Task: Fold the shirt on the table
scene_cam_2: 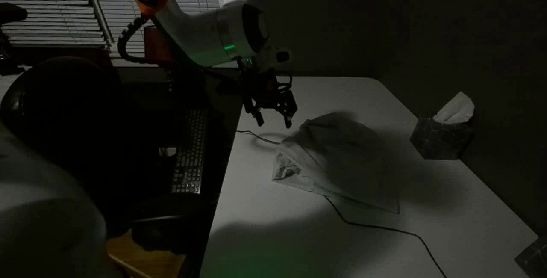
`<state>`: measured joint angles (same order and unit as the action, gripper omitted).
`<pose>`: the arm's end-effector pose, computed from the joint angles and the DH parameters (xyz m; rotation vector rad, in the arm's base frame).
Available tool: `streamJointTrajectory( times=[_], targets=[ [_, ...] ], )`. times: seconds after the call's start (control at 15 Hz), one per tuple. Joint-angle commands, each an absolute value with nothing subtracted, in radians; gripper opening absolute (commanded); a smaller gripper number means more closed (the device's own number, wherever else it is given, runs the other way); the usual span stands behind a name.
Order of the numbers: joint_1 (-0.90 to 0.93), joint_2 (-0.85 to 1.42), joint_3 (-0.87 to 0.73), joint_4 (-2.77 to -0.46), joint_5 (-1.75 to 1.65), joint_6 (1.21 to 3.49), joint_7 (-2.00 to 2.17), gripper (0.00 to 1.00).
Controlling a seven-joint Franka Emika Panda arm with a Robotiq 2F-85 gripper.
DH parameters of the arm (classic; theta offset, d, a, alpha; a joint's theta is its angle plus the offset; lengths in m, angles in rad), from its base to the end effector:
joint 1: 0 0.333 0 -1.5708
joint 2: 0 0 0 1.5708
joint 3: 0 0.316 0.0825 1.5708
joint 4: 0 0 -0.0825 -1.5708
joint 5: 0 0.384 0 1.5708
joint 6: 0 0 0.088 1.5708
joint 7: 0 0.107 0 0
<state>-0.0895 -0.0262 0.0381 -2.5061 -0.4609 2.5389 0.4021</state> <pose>0.4681 -0.0188 0.2964 2.8779 -0.1140 0.1507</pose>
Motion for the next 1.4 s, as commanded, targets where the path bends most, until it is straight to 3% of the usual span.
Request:
streamJointTrajectory(
  times=[0.0, 0.73, 1.33],
  targets=[
    [-0.075, 0.090, 0.000, -2.464, -0.611, 2.616, 0.583, 1.00],
    [0.045, 0.319, -0.119, -2.342, -0.848, 2.629, 0.886, 1.00],
    [0.064, 0.422, -0.131, -2.293, -0.823, 2.632, 0.840, 1.00]
  ],
)
